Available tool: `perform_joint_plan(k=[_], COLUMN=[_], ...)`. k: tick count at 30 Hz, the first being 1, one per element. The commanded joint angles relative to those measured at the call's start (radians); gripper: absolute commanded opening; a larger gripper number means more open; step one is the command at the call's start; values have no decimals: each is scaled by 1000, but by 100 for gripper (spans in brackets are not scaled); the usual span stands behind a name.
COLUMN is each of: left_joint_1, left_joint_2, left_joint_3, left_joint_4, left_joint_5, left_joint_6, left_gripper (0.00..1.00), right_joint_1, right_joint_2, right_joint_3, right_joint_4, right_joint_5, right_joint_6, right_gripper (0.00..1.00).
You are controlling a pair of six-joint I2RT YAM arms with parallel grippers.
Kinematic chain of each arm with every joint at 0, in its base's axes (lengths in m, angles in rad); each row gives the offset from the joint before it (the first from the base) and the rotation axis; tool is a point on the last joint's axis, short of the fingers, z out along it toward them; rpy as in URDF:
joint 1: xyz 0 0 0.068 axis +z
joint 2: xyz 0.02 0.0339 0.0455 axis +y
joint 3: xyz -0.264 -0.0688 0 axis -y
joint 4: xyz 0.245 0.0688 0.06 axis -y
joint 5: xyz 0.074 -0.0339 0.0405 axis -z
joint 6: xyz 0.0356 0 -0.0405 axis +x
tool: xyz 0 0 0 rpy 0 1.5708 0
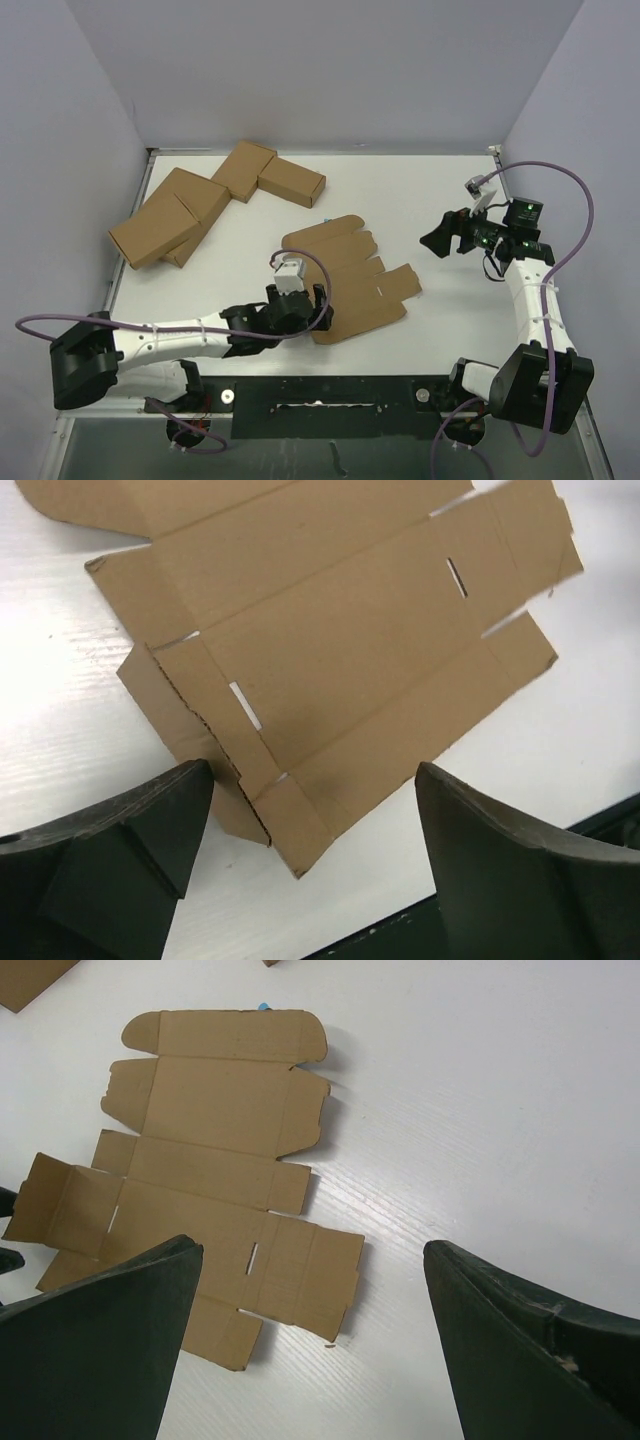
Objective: Fold the paper box
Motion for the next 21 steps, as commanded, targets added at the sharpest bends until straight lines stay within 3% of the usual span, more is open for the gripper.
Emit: perform_joint_plan(k=[1, 2, 4, 10, 14, 19, 21], left_joint_1=[13, 44, 131, 528, 731, 940, 999], left_joint_2=[-141, -188, -243, -221, -91, 167, 287], left_joint_3=[-27, -29, -29, 40, 76, 128, 172], left_joint_4=[182, 188, 195, 141, 217, 471, 546], left_joint_5=[119, 165, 291, 725, 902, 1160, 1250], left_joint_6=[399, 457, 536, 542, 539, 464, 426], left_gripper=[91, 97, 98, 98, 98, 96, 88], right_joint_1=[2, 3, 5, 6, 7, 49, 59], right_joint_2=[-9, -9, -10, -27, -42, -34, -31], right_joint_3=[17, 17, 17, 14, -1, -20, -17], right_joint_4=[22, 22, 22, 23, 47, 58, 49], right_joint_5=[-4, -5, -10, -16, -49, -97, -98], right_joint_6=[-18, -16, -15, -12, 0, -36, -52], right_gripper=[98, 98, 98, 98, 98, 98, 98])
